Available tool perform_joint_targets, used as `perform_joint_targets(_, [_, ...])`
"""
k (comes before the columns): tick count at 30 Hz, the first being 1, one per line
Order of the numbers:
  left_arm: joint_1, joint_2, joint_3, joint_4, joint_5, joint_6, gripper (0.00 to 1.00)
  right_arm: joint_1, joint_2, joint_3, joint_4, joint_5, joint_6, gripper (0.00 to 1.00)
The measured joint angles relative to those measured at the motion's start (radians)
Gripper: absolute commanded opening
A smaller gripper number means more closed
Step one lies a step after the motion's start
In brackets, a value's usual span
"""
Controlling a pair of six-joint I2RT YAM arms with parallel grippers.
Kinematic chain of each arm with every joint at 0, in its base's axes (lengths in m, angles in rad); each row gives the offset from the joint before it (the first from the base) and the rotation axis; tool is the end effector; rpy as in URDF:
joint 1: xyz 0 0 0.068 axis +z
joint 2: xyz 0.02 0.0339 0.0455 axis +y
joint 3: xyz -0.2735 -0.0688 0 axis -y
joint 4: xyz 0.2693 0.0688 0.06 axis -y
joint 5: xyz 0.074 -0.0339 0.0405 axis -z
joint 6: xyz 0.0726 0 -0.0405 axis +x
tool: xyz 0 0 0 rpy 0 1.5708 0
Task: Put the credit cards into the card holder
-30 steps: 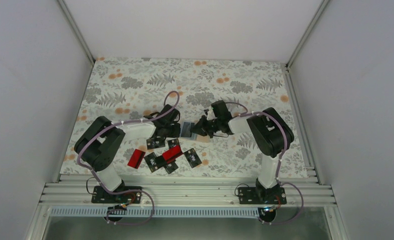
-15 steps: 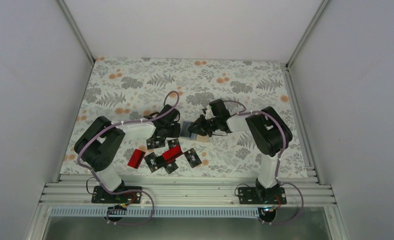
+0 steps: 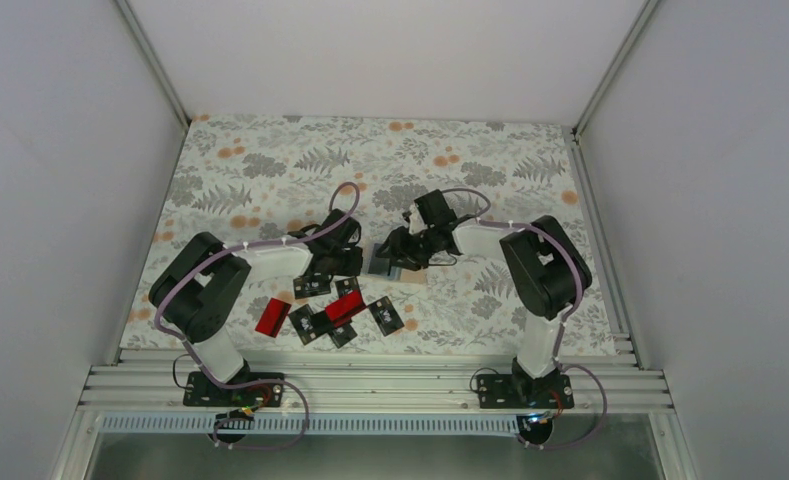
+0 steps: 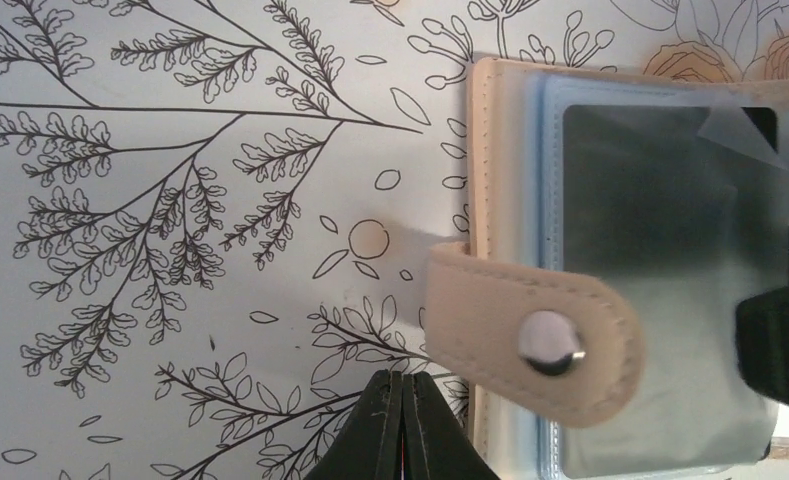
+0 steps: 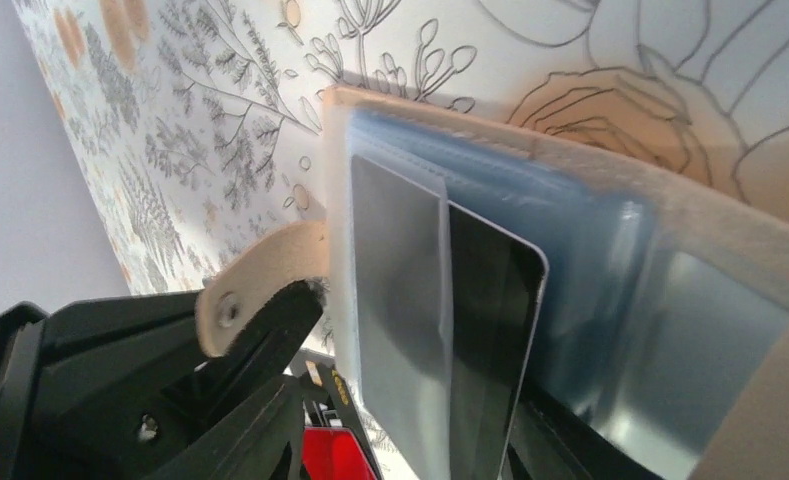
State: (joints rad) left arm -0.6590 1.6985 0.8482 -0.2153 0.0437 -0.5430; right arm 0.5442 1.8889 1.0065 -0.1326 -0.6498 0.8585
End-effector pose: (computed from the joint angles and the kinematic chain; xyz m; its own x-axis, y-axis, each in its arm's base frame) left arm 0.2736 -0.2159 0.0938 -0.9171 0.0573 -0.3946 0.1806 0.9420 -0.2828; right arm 0.3131 0.2408 0.0915 -0.9937 0.1030 0.0442 0.1021 0.6701 0.7352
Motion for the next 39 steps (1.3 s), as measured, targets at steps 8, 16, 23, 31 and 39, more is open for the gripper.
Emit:
perform_joint_targets(8, [0.000, 0.000, 0.014, -0.035, 0.002, -0.004, 0.02, 0.001, -0.052, 0.036, -0.141, 0.054, -0.085, 0.90])
perform_joint_targets(16, [-0.013, 0.000, 0.039, -0.097, 0.000, -0.021, 0.02, 0.001, -0.090, 0.069, -0.278, 0.136, -0.179, 0.92])
perform_joint_targets(23, [-0.047, -0.055, 0.078, -0.156, 0.006, -0.036, 0.02, 0.001, -0.157, 0.084, -0.359, 0.197, -0.270, 0.69])
perform_joint_targets(31, [-0.079, -0.065, 0.163, -0.169, 0.048, -0.057, 0.02, 0.001, -0.178, 0.096, -0.390, 0.242, -0.344, 0.33])
perform_joint_targets(39, [-0.116, -0.004, 0.244, -0.169, 0.081, -0.073, 0.02, 0.001, -0.124, 0.096, -0.381, 0.237, -0.388, 0.11])
